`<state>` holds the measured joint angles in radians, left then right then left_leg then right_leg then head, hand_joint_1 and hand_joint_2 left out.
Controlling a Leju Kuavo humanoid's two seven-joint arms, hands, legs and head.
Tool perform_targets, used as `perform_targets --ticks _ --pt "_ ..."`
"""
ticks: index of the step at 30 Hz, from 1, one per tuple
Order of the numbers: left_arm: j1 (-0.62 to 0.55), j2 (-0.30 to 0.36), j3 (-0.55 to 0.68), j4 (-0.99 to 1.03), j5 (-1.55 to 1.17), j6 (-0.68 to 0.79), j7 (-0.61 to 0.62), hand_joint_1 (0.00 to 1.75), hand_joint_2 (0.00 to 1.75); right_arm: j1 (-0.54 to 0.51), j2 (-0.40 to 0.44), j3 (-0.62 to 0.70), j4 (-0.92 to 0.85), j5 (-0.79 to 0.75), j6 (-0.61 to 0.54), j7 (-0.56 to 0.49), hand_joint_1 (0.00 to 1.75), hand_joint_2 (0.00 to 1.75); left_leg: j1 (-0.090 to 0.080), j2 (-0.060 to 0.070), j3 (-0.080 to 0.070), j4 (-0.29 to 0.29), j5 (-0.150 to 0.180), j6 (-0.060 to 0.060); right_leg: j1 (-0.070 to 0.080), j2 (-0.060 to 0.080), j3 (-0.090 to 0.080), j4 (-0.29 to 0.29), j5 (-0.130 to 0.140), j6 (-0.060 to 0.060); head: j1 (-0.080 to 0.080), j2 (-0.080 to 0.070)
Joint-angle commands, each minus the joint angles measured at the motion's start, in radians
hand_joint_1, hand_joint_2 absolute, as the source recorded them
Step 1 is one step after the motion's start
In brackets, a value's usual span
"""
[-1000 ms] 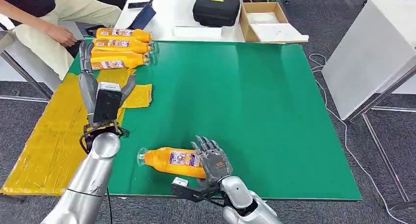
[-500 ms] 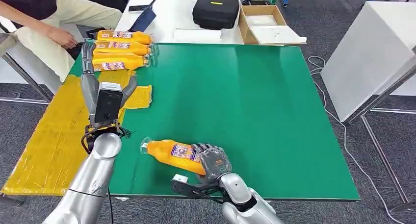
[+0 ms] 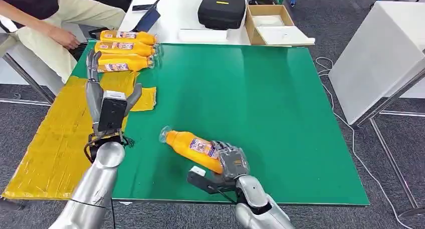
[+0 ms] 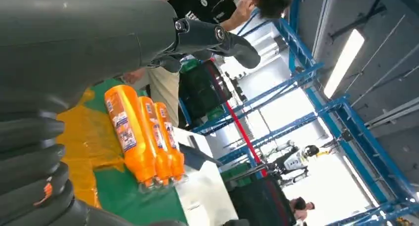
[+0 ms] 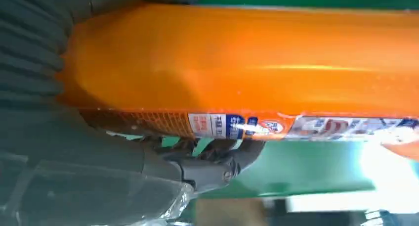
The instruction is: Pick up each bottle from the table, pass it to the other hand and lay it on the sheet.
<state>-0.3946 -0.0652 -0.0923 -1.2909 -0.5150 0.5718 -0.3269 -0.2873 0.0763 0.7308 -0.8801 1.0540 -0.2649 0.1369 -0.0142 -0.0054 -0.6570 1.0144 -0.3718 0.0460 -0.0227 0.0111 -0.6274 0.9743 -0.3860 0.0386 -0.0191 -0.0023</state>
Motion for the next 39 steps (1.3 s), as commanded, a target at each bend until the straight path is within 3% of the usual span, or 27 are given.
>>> perform_targets --ticks 1,2,9,12,16,19,23,26,29,33,37,39 --pt "0.039 -0.025 0.012 -0.031 0.011 -0.015 0.002 0.00 1.75 0.034 -0.019 -0.116 -0.060 -0.014 -0.049 -0.024 1.75 1.75 0.000 0.000 0.000 0.000 -0.001 -0.002 0.000 -0.001 0.001 0.000 -0.001 -0.002 0.000 0.000" --pt "0.037 -0.025 0.012 -0.030 0.010 -0.015 0.002 0.00 1.75 0.037 -0.018 -0.115 -0.060 -0.013 -0.050 -0.025 1.75 1.75 0.001 -0.001 0.005 -0.001 -0.004 -0.006 0.001 -0.002 0.005 -0.001 -0.004 -0.004 0.000 0.000" --pt "0.025 -0.037 -0.053 -0.071 0.299 -0.285 0.012 0.00 1.75 0.016 0.037 -0.242 -0.108 -0.160 -0.297 -0.231 1.75 1.75 0.001 0.000 -0.004 0.001 -0.001 -0.003 0.001 -0.001 -0.004 0.000 -0.001 -0.002 0.000 0.000" --pt "0.021 -0.040 -0.063 -0.069 0.299 -0.284 0.013 0.00 1.75 0.010 0.037 -0.244 -0.107 -0.163 -0.292 -0.233 1.75 1.75 0.001 0.000 -0.002 0.001 -0.003 -0.005 0.001 -0.002 -0.001 0.000 -0.003 -0.003 0.000 0.000" --pt "-0.020 -0.046 -0.128 -0.012 0.432 -0.425 0.046 0.00 1.75 0.009 0.052 -0.290 -0.118 -0.249 -0.433 -0.349 1.75 1.75 0.001 -0.002 -0.002 0.000 -0.002 -0.004 0.001 -0.004 -0.001 0.000 -0.002 -0.003 0.000 0.000" --pt "-0.061 -0.072 -0.180 0.057 0.588 -0.539 0.102 0.00 1.75 -0.012 0.106 -0.407 -0.108 -0.196 -0.433 -0.426 1.75 1.75 0.001 -0.003 -0.006 0.001 0.000 -0.003 0.001 -0.004 -0.005 0.001 -0.001 -0.002 0.000 0.000" --pt "-0.061 -0.073 -0.267 0.028 0.646 -0.610 0.103 0.00 1.75 -0.014 0.150 -0.461 -0.137 -0.203 -0.433 -0.504 1.75 1.75 0.001 -0.002 -0.003 0.000 -0.002 -0.004 0.001 -0.004 -0.003 0.000 -0.002 -0.003 0.000 0.000" --pt "-0.070 -0.074 -0.294 0.005 0.657 -0.608 0.114 0.00 1.75 -0.015 0.169 -0.481 -0.154 -0.175 -0.433 -0.512 1.75 1.75 0.001 -0.002 -0.004 0.000 -0.002 -0.004 0.001 -0.004 -0.004 0.000 -0.002 -0.002 0.000 0.000" --pt "-0.086 -0.084 -0.321 0.003 0.668 -0.605 0.122 0.00 1.75 -0.018 0.216 -0.552 -0.196 -0.136 -0.433 -0.601 1.75 1.75 0.001 -0.001 -0.007 0.001 -0.001 -0.003 0.001 -0.002 -0.006 0.001 -0.001 -0.002 0.000 0.000" --pt "-0.086 -0.084 -0.321 0.003 0.668 -0.605 0.122 0.00 1.75 -0.018 0.216 -0.552 -0.196 -0.136 -0.433 -0.601 1.75 1.75 0.001 -0.001 -0.007 0.000 -0.001 -0.003 0.001 -0.002 -0.006 0.000 -0.001 -0.002 -0.001 0.000" --pt "-0.104 -0.098 -0.354 0.010 0.675 -0.596 0.121 0.00 1.75 -0.060 0.273 -0.641 -0.130 -0.059 -0.433 -0.696 1.75 1.75 0.001 -0.002 -0.005 0.001 -0.002 -0.004 0.001 -0.003 -0.004 0.001 -0.002 -0.002 0.000 0.000" --pt "-0.101 -0.094 -0.359 -0.009 0.683 -0.584 0.119 0.00 1.75 -0.082 0.273 -0.633 -0.105 -0.045 -0.433 -0.696 1.75 1.75 0.001 0.000 -0.007 0.001 -0.001 -0.003 0.001 -0.001 -0.007 0.001 -0.001 -0.002 0.000 0.000"
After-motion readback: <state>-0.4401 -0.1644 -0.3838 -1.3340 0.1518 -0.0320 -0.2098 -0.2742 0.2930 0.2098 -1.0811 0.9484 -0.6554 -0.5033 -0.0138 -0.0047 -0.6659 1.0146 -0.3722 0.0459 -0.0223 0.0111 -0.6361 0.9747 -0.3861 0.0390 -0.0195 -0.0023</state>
